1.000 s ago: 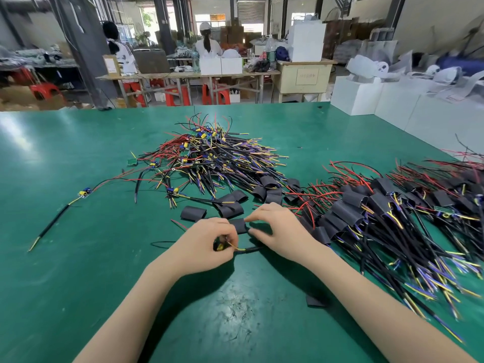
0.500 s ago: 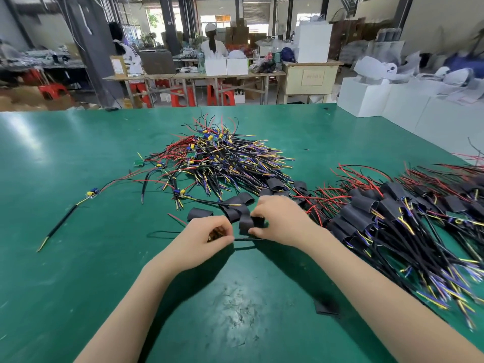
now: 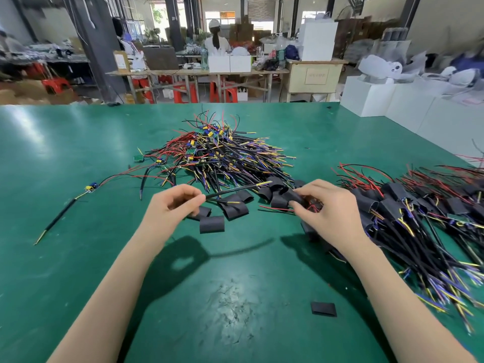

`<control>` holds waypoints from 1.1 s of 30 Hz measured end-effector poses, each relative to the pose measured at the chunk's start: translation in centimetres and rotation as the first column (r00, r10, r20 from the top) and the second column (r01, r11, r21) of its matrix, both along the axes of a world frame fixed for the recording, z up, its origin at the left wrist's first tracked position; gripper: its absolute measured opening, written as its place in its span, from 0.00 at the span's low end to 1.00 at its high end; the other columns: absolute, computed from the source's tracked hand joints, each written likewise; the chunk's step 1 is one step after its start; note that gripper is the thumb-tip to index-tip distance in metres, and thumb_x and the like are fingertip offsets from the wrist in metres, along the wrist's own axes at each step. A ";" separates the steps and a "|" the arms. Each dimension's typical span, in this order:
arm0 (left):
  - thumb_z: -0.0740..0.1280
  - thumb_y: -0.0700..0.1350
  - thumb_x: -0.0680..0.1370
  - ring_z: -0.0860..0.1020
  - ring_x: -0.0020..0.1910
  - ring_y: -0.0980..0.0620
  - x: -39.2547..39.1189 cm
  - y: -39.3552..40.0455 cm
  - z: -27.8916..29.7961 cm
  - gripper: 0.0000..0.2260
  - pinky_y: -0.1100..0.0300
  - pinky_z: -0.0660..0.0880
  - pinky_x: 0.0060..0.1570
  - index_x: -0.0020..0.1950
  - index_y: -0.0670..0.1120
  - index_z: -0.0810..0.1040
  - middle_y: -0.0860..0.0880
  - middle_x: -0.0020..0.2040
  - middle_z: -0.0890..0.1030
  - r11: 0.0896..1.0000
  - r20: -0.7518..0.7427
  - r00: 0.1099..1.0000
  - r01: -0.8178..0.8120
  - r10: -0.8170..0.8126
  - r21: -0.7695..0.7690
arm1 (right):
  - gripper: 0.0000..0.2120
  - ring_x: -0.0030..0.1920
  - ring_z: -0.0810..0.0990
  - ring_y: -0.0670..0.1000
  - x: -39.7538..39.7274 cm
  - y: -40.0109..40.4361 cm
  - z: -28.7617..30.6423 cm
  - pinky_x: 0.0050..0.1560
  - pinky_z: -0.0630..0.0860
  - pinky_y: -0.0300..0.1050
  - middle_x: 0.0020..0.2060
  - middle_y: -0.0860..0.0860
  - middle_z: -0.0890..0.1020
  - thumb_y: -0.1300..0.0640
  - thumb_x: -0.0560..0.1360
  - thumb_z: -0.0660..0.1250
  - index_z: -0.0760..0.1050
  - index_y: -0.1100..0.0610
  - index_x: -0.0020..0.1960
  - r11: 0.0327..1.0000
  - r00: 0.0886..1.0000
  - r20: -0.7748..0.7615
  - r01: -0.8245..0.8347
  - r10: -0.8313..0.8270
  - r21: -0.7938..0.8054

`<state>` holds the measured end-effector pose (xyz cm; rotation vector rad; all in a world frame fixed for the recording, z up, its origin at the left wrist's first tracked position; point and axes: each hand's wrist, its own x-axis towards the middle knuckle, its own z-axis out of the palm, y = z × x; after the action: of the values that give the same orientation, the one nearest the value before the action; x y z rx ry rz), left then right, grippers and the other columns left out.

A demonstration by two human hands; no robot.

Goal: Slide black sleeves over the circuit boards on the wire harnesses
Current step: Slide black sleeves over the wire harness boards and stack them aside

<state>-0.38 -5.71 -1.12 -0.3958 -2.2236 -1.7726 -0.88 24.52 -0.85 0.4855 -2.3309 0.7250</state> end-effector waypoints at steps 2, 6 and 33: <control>0.68 0.35 0.76 0.73 0.31 0.58 0.1 0.1 0.0 0.03 0.72 0.70 0.37 0.43 0.39 0.78 0.54 0.30 0.76 0.999 0.012 0.999 0.033 -0.033 0.001 | 0.07 0.39 0.81 0.53 -0.1 -0.1 0.0 0.41 0.78 0.52 0.40 0.48 0.82 0.59 0.68 0.75 0.83 0.53 0.46 1.000 1.000 -0.004 0.000 0.000 -0.002; 0.68 0.35 0.76 0.72 0.32 0.58 0.2 0.4 0.0 0.04 0.72 0.70 0.38 0.42 0.40 0.78 0.55 0.30 0.76 0.998 0.022 0.998 0.066 -0.066 0.000 | 0.07 0.40 0.81 0.53 0.2 -0.2 0.0 0.41 0.78 0.51 0.41 0.47 0.82 0.60 0.70 0.74 0.83 0.52 0.47 0.999 0.999 0.008 -0.034 0.034 0.016; 0.75 0.43 0.73 0.80 0.48 0.60 0.1 0.9 -1.9 0.09 0.63 0.75 0.54 0.52 0.50 0.83 0.56 0.48 0.83 0.836 0.044 0.987 0.154 -0.154 -0.527 | 0.08 0.42 0.81 0.52 1.6 -3.4 -0.1 0.47 0.72 0.51 0.40 0.47 0.82 0.54 0.66 0.72 0.81 0.54 0.44 0.944 0.985 -0.055 -0.139 0.163 0.300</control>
<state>-0.31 -4.77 -3.01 -0.7026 -2.7302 -1.1803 0.76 21.16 -0.94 0.8187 -2.3547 0.4153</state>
